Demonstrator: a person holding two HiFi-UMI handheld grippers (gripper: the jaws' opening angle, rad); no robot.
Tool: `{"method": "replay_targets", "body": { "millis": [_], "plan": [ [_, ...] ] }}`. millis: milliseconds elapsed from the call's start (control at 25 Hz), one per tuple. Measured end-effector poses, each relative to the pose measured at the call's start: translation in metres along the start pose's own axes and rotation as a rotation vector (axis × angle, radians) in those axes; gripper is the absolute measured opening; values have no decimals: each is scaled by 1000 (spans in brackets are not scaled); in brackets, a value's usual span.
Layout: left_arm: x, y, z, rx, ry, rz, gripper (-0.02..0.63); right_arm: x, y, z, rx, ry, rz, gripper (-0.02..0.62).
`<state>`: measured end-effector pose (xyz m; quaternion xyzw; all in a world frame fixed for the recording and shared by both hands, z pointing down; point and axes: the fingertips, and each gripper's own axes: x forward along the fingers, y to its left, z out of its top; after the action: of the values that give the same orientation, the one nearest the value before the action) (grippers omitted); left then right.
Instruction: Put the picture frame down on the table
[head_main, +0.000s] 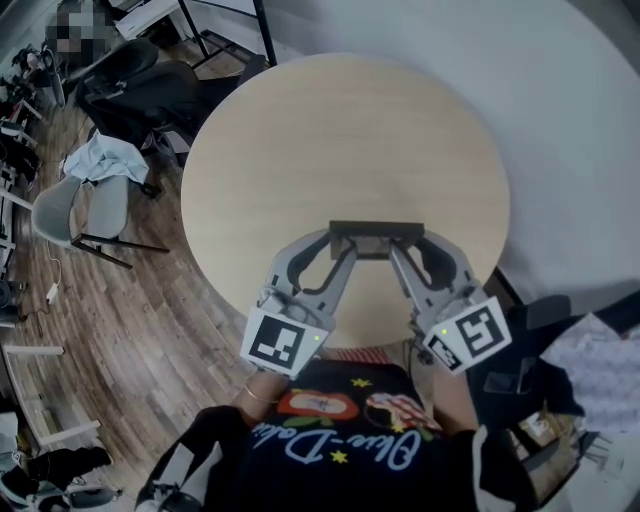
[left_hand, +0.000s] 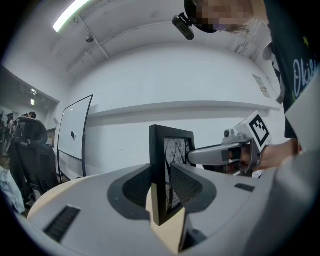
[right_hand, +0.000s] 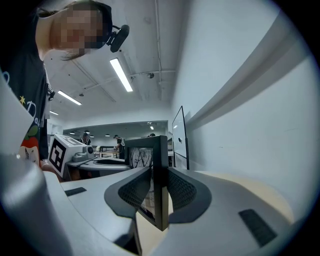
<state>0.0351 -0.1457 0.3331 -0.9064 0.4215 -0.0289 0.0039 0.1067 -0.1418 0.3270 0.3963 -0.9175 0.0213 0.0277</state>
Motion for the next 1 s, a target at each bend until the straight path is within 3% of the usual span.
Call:
{"method": "replay_targets", "body": {
  "millis": [400, 1000],
  "plan": [
    [16, 8, -11, 6, 44, 37, 112, 13, -16, -9, 24, 27, 44, 78],
    [21, 34, -50, 32, 147, -36, 112, 41, -15, -42, 37, 129, -8, 78]
  ]
}}
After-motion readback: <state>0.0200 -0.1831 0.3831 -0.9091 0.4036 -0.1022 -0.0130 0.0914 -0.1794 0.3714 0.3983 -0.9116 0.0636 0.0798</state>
